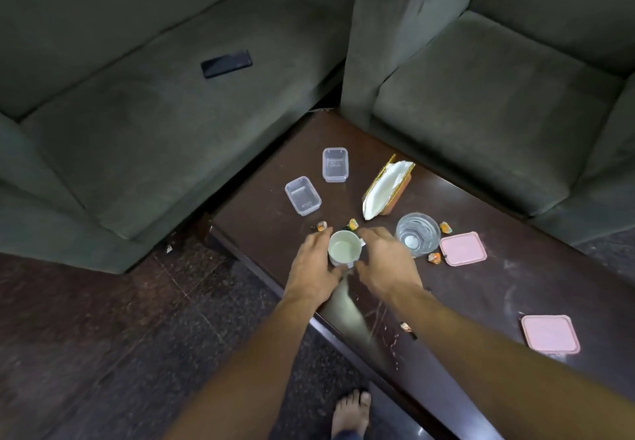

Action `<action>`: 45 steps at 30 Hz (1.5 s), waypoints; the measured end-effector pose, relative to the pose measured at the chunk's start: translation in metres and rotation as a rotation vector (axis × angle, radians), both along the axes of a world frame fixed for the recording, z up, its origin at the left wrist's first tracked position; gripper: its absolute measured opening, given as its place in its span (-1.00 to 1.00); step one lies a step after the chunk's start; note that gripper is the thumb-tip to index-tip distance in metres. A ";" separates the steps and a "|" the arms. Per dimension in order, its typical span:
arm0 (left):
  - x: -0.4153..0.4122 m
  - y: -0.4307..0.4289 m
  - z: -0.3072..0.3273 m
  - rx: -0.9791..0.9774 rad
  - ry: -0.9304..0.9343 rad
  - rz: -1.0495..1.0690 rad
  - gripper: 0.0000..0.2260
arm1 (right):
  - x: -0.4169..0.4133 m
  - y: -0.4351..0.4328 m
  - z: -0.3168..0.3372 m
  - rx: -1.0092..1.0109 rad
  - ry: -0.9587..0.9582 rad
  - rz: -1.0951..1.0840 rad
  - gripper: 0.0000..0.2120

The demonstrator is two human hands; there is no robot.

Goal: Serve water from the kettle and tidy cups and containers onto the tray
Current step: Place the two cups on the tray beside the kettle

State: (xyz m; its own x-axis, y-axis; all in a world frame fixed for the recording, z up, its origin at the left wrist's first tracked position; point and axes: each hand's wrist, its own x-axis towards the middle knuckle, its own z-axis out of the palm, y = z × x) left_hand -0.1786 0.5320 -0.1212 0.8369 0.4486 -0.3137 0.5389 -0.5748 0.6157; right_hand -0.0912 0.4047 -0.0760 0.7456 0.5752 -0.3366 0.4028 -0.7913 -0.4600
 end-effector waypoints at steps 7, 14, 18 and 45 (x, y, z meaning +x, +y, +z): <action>0.007 0.007 -0.021 -0.046 -0.022 0.026 -0.35 | 0.010 0.014 -0.020 -0.071 0.030 0.086 -0.34; 0.003 0.020 -0.031 -0.113 -0.025 0.007 -0.30 | 0.009 0.017 -0.033 -0.099 0.036 0.111 -0.35; 0.002 0.018 -0.035 -0.104 -0.053 0.003 -0.34 | 0.009 0.019 -0.039 -0.101 0.010 0.114 -0.39; 0.072 -0.094 0.085 0.150 -0.389 -0.481 -0.39 | 0.050 -0.147 0.079 0.152 -0.156 -0.140 -0.47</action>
